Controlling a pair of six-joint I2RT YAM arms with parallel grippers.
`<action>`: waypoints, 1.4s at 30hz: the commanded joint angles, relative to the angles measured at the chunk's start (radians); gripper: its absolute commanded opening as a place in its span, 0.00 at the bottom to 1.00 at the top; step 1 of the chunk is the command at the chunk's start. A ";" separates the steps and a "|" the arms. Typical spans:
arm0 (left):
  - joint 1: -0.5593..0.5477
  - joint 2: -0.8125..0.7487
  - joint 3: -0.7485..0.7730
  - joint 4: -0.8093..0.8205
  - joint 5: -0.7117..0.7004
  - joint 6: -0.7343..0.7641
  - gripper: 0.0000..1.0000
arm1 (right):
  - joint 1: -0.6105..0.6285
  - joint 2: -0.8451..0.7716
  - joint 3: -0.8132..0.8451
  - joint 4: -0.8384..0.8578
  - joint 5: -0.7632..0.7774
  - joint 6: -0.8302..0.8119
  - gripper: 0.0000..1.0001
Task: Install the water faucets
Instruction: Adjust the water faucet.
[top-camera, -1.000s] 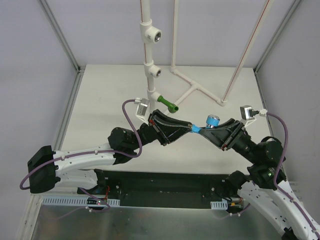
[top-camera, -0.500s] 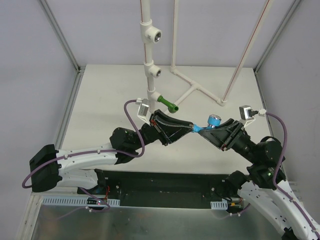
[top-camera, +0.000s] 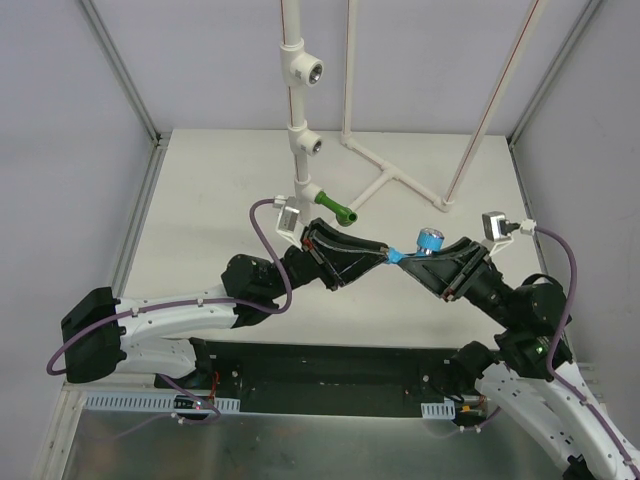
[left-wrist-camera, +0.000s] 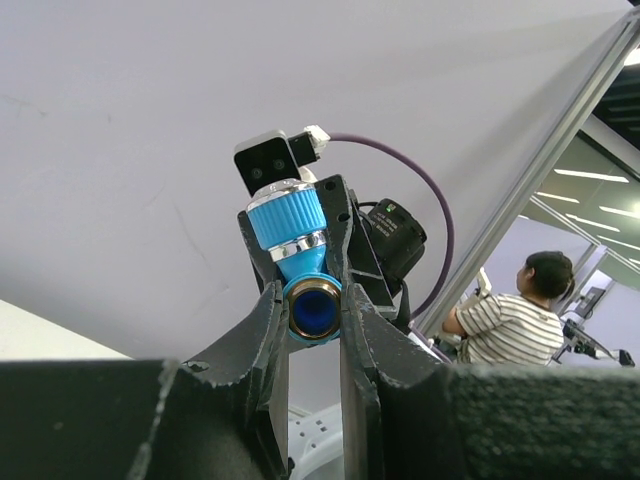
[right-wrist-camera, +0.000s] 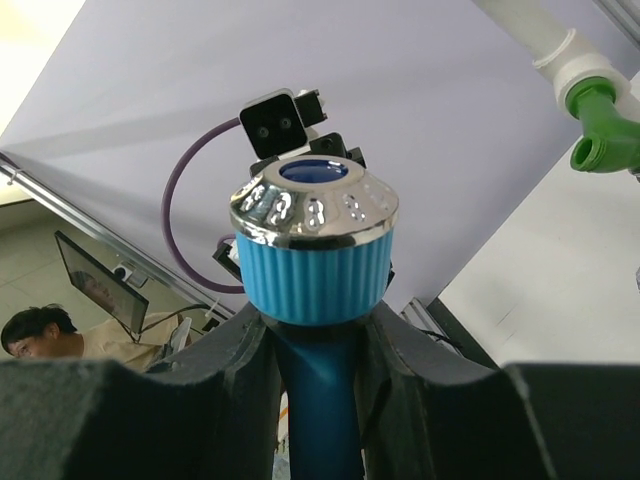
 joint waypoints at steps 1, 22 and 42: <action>-0.003 -0.019 0.018 0.021 -0.002 0.019 0.00 | 0.001 -0.035 0.027 0.019 0.030 -0.055 0.00; -0.003 -0.090 0.044 -0.262 0.036 0.019 0.00 | 0.001 -0.032 0.104 -0.180 0.156 -0.129 0.00; -0.005 -0.053 0.116 -0.288 0.051 0.017 0.00 | 0.001 -0.042 0.137 -0.324 -0.003 -0.152 0.00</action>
